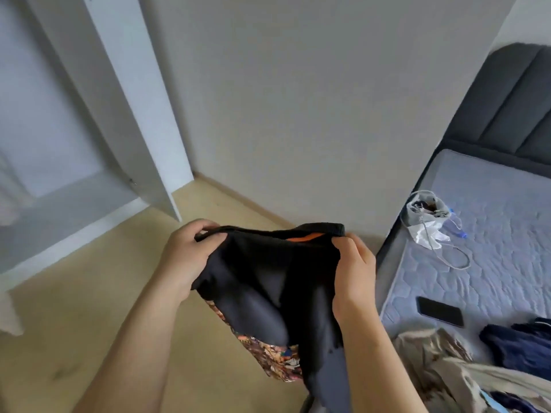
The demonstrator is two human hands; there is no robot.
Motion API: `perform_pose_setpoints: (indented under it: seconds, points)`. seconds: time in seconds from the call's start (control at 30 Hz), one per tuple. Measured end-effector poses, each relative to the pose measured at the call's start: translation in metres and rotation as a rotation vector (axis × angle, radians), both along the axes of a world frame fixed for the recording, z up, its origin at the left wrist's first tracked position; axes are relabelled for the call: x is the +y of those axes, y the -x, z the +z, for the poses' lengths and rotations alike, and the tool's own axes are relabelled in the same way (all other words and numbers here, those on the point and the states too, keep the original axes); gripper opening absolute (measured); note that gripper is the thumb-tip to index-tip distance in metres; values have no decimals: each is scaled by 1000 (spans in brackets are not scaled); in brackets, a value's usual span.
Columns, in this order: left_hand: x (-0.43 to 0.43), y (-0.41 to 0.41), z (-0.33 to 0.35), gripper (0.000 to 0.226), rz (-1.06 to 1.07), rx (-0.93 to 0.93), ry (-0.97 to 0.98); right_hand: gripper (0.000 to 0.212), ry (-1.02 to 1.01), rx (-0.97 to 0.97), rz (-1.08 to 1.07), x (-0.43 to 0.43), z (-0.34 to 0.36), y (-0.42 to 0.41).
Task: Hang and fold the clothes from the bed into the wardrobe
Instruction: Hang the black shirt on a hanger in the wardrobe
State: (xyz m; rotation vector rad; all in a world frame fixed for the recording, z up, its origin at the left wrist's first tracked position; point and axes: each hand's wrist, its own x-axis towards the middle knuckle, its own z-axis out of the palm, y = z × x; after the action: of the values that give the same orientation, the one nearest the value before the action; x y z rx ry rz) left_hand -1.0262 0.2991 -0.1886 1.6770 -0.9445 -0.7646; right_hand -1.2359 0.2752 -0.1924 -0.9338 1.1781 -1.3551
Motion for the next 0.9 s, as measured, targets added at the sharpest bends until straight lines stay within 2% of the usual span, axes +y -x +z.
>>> perform_pose_setpoints:
  seconds: [0.1,0.2,0.3,0.37,0.53,0.67,0.8,0.9]
  points:
    - [21,-47,-8,19,144,16,-26,21,-82,15,146,-1,-9,-50]
    - [26,-92,-9,22,251,44,-6,29,-134,40,236,-11,-13,-97]
    - [24,-144,-10,20,329,81,15,29,-156,96,304,-29,-11,-155]
    - [23,-174,-7,18,349,103,5,29,-160,119,326,-39,-12,-189]
    - [37,-309,21,11,329,137,-56,24,-151,146,421,-68,2,-326]
    - [42,-395,38,6,367,226,-5,27,-114,128,475,-83,18,-416]
    - [40,-448,36,11,332,100,-56,18,-89,140,487,-104,20,-477]
    - [35,-482,31,20,227,-152,-305,23,-89,114,480,-123,16,-514]
